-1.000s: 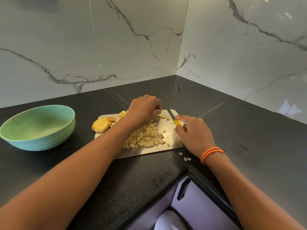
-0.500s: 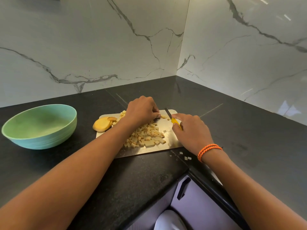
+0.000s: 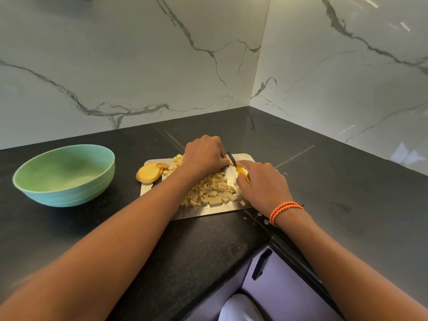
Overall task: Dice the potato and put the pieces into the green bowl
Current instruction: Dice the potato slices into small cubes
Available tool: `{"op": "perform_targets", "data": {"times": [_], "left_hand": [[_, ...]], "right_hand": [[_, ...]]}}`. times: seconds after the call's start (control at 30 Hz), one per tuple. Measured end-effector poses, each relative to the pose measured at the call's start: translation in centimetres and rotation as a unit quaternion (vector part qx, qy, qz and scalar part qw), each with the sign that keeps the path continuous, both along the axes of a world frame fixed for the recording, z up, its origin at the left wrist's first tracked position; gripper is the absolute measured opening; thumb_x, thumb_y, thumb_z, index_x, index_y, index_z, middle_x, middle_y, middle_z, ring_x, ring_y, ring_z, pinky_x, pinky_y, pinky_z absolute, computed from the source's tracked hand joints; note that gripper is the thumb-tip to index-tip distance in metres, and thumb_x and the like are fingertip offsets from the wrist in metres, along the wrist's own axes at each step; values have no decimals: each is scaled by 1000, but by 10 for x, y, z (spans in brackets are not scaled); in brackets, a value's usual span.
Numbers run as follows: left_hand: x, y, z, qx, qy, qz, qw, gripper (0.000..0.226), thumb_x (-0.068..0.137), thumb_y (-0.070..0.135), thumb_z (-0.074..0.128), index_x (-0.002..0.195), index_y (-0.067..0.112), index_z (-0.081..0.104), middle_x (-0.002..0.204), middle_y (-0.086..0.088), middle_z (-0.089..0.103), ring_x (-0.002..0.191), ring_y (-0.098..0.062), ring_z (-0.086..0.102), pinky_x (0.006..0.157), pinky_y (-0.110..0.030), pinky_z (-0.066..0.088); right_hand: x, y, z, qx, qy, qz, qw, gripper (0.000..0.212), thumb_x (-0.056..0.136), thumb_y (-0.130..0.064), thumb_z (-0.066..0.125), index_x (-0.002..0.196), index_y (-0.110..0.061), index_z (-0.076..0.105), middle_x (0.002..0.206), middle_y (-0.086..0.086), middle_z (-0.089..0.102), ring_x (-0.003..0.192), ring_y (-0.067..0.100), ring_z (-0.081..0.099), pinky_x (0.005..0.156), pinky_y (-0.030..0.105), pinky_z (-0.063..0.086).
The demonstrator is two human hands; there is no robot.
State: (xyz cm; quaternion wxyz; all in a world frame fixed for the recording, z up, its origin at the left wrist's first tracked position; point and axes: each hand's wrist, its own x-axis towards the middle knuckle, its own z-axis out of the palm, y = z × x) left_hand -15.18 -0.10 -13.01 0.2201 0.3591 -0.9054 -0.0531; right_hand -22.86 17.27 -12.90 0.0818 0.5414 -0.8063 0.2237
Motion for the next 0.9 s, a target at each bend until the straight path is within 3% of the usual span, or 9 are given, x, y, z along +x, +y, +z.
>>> {"op": "perform_targets", "data": {"times": [0.3,0.47,0.57,0.63,0.73,0.77,0.83,0.9], "left_hand": [[-3,1,1,-9,-2,17,1000,21,93,45,76,95,26,84,89,11,76,72,-11,62,55,-25,35],[-2,3,2,-3,-5,22,1000,24,92,48,76,98,26,85,88,12,76,75,-11,64,62,-29,44],[-1,5,2,1,-3,20,1000,25,91,48,78,99,26,85,86,13,75,74,-10,64,63,-29,46],[0,7,2,-6,-4,19,1000,24,91,47,78,101,26,85,88,12,76,75,-10,64,64,-29,47],[2,8,3,-4,0,11,1000,21,92,45,78,101,27,85,88,13,76,75,-10,63,65,-29,49],[3,8,3,0,-1,5,1000,20,93,44,78,101,27,85,89,13,76,74,-9,63,64,-28,48],[5,7,5,3,-7,-16,1000,19,94,44,77,101,28,84,94,13,76,75,-8,61,62,-26,44],[7,3,8,26,-9,-49,998,18,93,44,78,100,29,84,99,13,76,78,-7,61,60,-23,43]], "right_hand": [[1,2,0,33,-11,21,999,43,102,-32,47,144,-29,55,123,10,67,107,32,63,86,41,52],[-1,19,-1,33,-49,42,997,43,101,-32,51,143,-29,57,113,7,70,91,24,64,81,39,55],[-3,38,-1,37,-56,48,997,43,101,-34,52,144,-31,56,121,6,70,102,23,66,89,41,56],[-5,47,0,38,-61,56,996,42,101,-34,52,143,-32,57,109,3,72,91,16,67,82,35,57],[-13,54,6,9,-89,73,993,38,99,-29,55,136,-30,64,65,-8,62,52,7,53,57,24,45],[-18,54,9,-18,-95,75,993,36,99,-29,57,134,-30,66,67,-5,66,52,10,58,58,28,50],[-30,50,14,-68,-94,64,991,35,99,-31,58,132,-30,67,90,3,77,66,19,69,68,40,60],[-39,43,17,-71,-91,43,992,36,100,-34,58,135,-28,65,107,1,77,75,19,72,77,42,62]]}}
